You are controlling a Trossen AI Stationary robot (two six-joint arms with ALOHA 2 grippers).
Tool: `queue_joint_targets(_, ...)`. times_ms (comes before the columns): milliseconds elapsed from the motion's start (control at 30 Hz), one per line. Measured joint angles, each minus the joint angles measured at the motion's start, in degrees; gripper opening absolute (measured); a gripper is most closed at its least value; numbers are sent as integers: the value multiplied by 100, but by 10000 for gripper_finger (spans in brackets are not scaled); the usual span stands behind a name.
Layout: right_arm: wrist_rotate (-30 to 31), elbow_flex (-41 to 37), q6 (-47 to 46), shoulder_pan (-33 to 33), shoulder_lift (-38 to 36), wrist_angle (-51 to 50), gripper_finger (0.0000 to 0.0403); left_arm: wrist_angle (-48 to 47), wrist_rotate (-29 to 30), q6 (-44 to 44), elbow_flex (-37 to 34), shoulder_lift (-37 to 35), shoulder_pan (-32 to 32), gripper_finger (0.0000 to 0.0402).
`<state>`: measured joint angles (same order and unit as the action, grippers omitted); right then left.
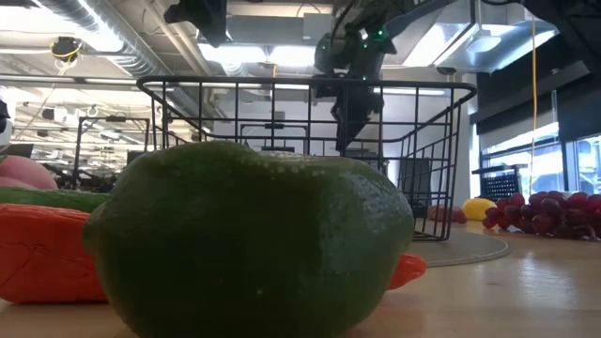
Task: Build produce basket
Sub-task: Put the yellow pear into the black wire basket
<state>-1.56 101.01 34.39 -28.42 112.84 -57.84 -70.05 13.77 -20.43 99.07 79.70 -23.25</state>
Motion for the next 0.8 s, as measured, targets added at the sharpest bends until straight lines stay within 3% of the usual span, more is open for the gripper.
queue_joint_targets(800,-45,-105,190,-269,109,379,90,20,4,-4,0,0,-273,86)
